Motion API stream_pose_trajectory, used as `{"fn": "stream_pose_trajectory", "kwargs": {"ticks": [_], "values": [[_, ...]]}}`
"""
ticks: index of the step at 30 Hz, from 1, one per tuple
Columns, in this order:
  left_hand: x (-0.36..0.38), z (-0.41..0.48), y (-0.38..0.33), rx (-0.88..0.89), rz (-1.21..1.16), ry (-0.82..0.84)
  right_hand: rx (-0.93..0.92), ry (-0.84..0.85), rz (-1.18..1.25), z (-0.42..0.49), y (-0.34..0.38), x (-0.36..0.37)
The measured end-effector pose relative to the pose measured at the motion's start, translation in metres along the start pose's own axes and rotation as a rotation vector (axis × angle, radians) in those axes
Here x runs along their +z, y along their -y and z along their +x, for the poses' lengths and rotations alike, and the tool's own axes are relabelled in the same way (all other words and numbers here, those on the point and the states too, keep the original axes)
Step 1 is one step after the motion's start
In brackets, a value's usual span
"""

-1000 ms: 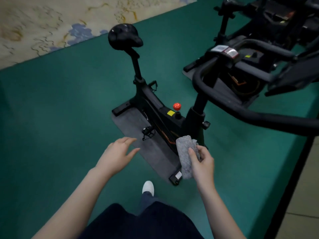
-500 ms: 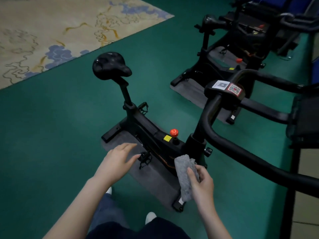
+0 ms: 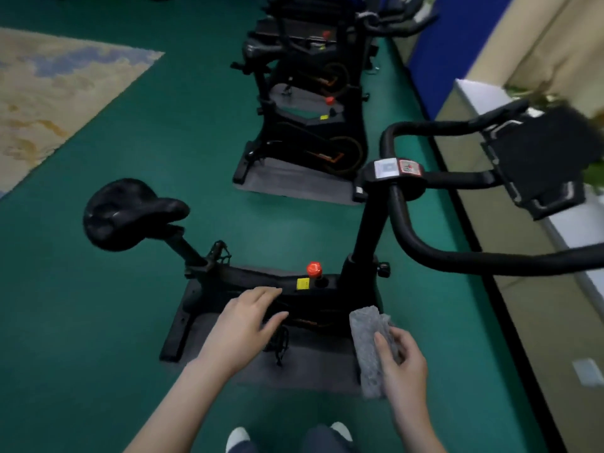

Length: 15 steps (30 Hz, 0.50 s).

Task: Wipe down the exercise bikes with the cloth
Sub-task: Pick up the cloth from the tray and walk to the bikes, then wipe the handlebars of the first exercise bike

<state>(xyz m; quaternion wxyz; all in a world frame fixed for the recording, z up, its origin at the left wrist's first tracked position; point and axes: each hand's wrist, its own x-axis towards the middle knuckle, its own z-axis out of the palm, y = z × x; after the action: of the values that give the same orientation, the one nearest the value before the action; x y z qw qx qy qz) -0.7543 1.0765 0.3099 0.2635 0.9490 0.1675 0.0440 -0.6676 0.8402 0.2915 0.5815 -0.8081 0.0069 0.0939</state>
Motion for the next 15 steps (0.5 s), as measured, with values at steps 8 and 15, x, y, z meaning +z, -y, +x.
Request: {"fn": "stream_pose_trajectory", "kwargs": {"ticks": [8,15], "values": [[-0.006,0.048,-0.046,0.400,-0.099,0.006,0.031,-0.365,0.143,-0.027,0.017,-0.033],[-0.020,0.112,-0.109,0.581,-0.146,-0.029,-0.022,-0.605,0.178,-0.026,0.031,-0.075]]}}
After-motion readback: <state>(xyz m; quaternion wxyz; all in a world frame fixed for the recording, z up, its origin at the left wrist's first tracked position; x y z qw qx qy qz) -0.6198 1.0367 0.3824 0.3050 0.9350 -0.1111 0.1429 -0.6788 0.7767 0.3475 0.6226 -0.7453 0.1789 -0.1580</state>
